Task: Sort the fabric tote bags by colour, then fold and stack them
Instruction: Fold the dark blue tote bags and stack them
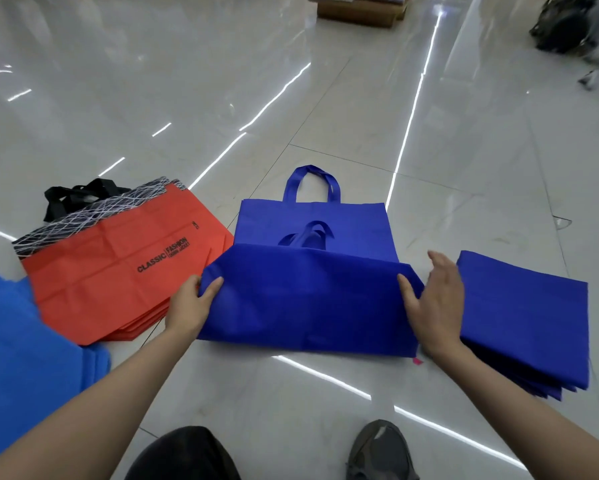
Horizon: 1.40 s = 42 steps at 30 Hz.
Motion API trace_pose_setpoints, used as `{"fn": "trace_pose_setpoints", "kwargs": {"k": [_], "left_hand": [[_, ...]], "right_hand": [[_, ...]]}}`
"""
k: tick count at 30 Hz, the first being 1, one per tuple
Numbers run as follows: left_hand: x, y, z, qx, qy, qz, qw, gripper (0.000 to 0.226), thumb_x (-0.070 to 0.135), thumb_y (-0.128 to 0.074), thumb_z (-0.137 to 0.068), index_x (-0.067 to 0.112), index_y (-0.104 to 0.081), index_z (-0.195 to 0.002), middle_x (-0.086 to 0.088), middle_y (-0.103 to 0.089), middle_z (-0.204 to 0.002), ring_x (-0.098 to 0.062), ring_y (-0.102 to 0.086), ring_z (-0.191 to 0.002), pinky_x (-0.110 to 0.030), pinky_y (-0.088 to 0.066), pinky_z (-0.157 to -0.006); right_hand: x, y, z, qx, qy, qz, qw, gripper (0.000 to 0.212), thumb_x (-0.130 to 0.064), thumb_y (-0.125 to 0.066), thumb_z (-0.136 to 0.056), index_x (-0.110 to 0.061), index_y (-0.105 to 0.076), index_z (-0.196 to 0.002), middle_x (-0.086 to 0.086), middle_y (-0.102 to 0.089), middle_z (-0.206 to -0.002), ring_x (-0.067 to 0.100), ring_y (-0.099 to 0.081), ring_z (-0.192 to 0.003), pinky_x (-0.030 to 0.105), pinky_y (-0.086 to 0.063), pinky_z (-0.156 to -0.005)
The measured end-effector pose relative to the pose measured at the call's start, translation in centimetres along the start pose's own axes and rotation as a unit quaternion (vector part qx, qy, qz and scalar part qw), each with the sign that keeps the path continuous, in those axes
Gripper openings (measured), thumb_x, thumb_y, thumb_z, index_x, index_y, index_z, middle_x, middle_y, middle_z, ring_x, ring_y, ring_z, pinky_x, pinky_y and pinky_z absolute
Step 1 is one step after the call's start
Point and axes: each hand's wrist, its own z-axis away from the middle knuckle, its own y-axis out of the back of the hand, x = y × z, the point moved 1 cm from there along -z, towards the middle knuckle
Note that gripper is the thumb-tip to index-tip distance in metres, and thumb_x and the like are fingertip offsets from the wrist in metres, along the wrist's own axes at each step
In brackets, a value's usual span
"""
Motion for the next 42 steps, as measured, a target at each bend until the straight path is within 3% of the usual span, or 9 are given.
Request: {"fn": "trace_pose_setpoints", "kwargs": {"k": [3,8,11,14,19,23,31,37,42], "left_hand": [[-0.4,-2.1,-0.9,0.022,0.038,-0.081,0.996,0.036,0.047,-0.049,-0.092,0.013,-0.049,-0.082,-0.004,-0.057,-0.079,-0.030,-0.053,-0.078,-0.035,-0.037,-0.066],[-1.8,-4.6,-2.4,0.044,0.084,-0.172,0.981,0.043,0.049,-0.043,-0.094,0.009,-0.056,-0.104,-0.017,-0.062,-0.105,-0.036,-0.056,-0.101,-0.036,-0.035,-0.074],[-3.1,-4.9,-3.0,0.034,0.086,-0.249,0.964,0.041,0.047,-0.043,-0.095,0.008,-0.054,-0.094,-0.017,-0.063,-0.095,-0.033,-0.055,-0.085,-0.035,-0.036,-0.068],[-3.9,-5.1,-2.6,0.033,0.070,-0.304,0.950,0.041,0.045,-0.040,-0.096,0.006,-0.046,-0.084,-0.016,-0.061,-0.083,-0.028,-0.047,-0.068,-0.035,-0.034,-0.061],[-3.7,-6.2,-1.2,0.096,-0.037,-0.331,0.938,0.027,0.024,-0.052,-0.093,0.002,-0.051,-0.109,-0.018,-0.056,-0.101,-0.039,-0.058,-0.087,-0.047,-0.047,-0.067],[-4.4,-7.9,-0.6,0.031,-0.230,-0.380,0.896,0.042,0.026,-0.040,-0.093,0.007,-0.053,-0.127,-0.016,-0.050,-0.135,-0.033,-0.050,-0.121,-0.049,-0.044,-0.093],[-6.3,-8.5,0.2,-0.067,-0.187,-0.355,0.914,0.051,0.031,-0.027,-0.092,0.011,-0.045,-0.136,-0.011,-0.037,-0.147,-0.030,-0.037,-0.133,-0.053,-0.036,-0.101],[-6.9,-8.3,1.0,-0.076,-0.167,-0.354,0.917,0.064,0.050,-0.024,-0.089,0.022,-0.026,-0.147,0.000,-0.015,-0.156,-0.019,-0.014,-0.143,-0.041,-0.012,-0.114],[-6.5,-8.3,1.2,-0.083,-0.160,-0.356,0.917,0.069,0.055,-0.020,-0.088,0.021,-0.023,-0.148,0.001,-0.010,-0.157,-0.019,-0.009,-0.144,-0.040,-0.009,-0.115]], "right_hand": [[-1.3,-4.1,1.0,-0.025,0.184,0.136,0.973,0.050,-0.036,-0.040,-0.091,-0.011,-0.040,-0.135,0.017,-0.042,-0.140,0.034,-0.040,-0.126,0.053,-0.033,-0.104],[-1.4,-10.9,2.8,-0.283,0.066,0.188,0.938,0.080,-0.061,-0.004,-0.082,-0.023,-0.031,-0.147,0.010,-0.020,-0.157,0.036,-0.018,-0.143,0.053,-0.017,-0.113],[0.6,-12.9,3.3,-0.354,0.066,0.203,0.911,0.097,-0.071,0.022,-0.066,-0.032,-0.004,-0.151,0.001,0.004,-0.160,0.026,0.004,-0.146,0.045,-0.002,-0.117],[1.7,-13.5,4.0,-0.367,0.085,0.205,0.903,0.094,-0.072,0.032,-0.067,-0.034,0.006,-0.149,0.001,0.005,-0.160,0.026,0.004,-0.147,0.042,-0.001,-0.117],[2.1,-14.0,5.7,-0.261,0.104,0.210,0.936,0.060,-0.050,-0.007,-0.099,-0.021,-0.033,-0.145,0.012,-0.035,-0.150,0.033,-0.031,-0.138,0.047,-0.017,-0.113],[-1.2,-14.2,6.2,-0.195,0.218,0.164,0.942,0.060,-0.022,-0.034,-0.082,-0.017,-0.036,-0.142,0.012,-0.026,-0.152,0.031,-0.023,-0.139,0.052,-0.013,-0.110],[-10.2,-20.6,8.2,-0.322,0.214,0.109,0.916,0.054,-0.041,-0.029,-0.093,-0.021,-0.048,-0.138,0.002,-0.041,-0.147,0.022,-0.040,-0.135,0.047,-0.039,-0.106],[-5.8,-18.6,8.2,-0.293,0.204,0.128,0.925,0.052,-0.049,-0.032,-0.094,-0.037,-0.035,-0.144,-0.005,-0.030,-0.154,0.025,-0.027,-0.142,0.053,-0.016,-0.112],[2.7,-13.7,6.7,-0.251,0.105,0.181,0.945,0.054,-0.054,-0.025,-0.094,-0.040,-0.026,-0.146,-0.004,-0.025,-0.155,0.027,-0.018,-0.143,0.051,-0.005,-0.113]]}}
